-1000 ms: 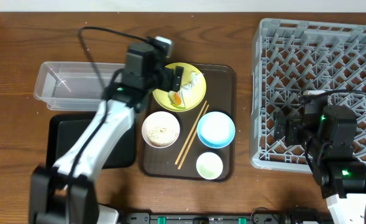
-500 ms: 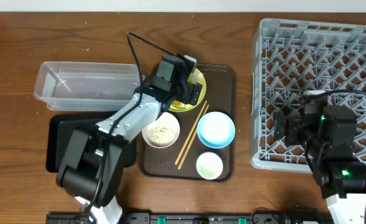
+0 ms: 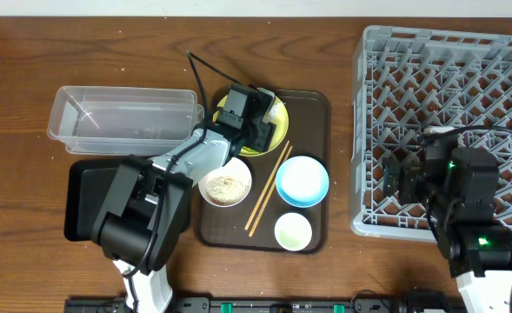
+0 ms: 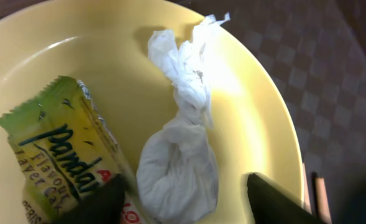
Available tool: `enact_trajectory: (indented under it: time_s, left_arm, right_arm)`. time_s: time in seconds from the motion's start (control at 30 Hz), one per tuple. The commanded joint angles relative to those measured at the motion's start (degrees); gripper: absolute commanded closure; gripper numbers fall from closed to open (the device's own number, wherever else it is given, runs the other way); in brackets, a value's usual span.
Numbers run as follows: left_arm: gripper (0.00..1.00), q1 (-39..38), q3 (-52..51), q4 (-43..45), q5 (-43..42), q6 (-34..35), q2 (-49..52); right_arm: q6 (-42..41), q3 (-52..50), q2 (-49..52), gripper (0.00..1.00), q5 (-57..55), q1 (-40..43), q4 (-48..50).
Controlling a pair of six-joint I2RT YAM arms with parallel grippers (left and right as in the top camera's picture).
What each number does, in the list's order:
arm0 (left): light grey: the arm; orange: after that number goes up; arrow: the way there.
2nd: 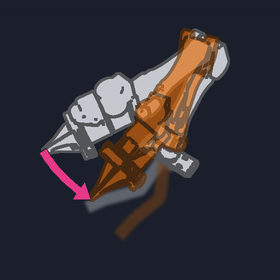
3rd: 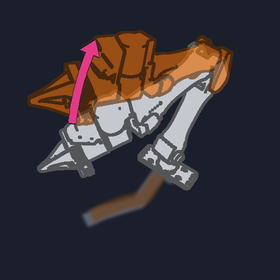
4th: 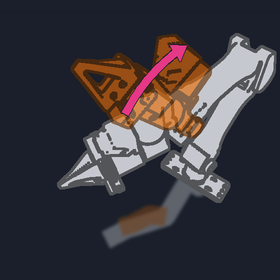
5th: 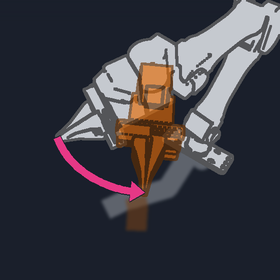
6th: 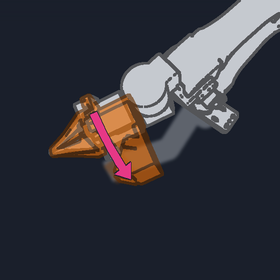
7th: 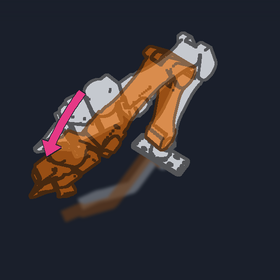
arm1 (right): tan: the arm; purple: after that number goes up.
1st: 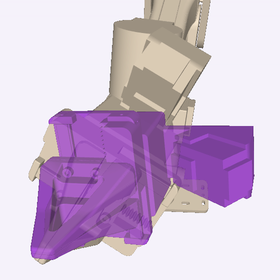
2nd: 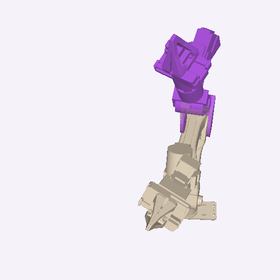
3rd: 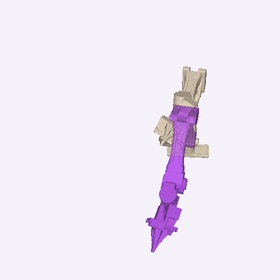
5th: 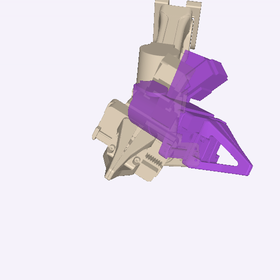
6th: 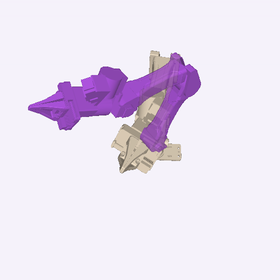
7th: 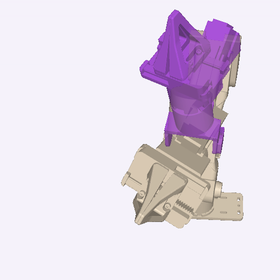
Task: Sort waste into correct bins and load items into the dishwasher rack
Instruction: 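Reach left gripper to yellow plate and grasp the white tissue, then carry tissue with left gripper and drop it into clear bin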
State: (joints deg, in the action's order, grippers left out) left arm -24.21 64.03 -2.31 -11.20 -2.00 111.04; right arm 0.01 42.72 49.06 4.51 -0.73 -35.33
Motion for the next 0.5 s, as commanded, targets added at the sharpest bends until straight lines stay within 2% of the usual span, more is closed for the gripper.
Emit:
enact_trajectory:
  time_s: [0.0,0.13,0.3,0.47]
  left_arm:
    - [0.56,-0.04,0.92,-0.07,0.5,-0.74,0.42]
    - [0.67,-0.04,0.92,-0.26,0.5,-0.74,0.37]
    - [0.92,-0.02,0.92,-1.51,0.57,-0.74,-1.29]
    - [0.94,0.02,0.94,-2.89,0.57,-0.74,-4.9]
  right_arm:
    - [-0.85,1.36,-0.28,0.01,0.48,-0.42,-0.07]
    - [-0.85,1.36,-0.31,0.01,0.46,-0.42,-0.09]
    - [-0.85,1.36,-0.31,0.01,0.46,-0.42,-0.09]
    - [-0.83,1.36,-0.31,0.01,0.46,-0.42,-0.11]
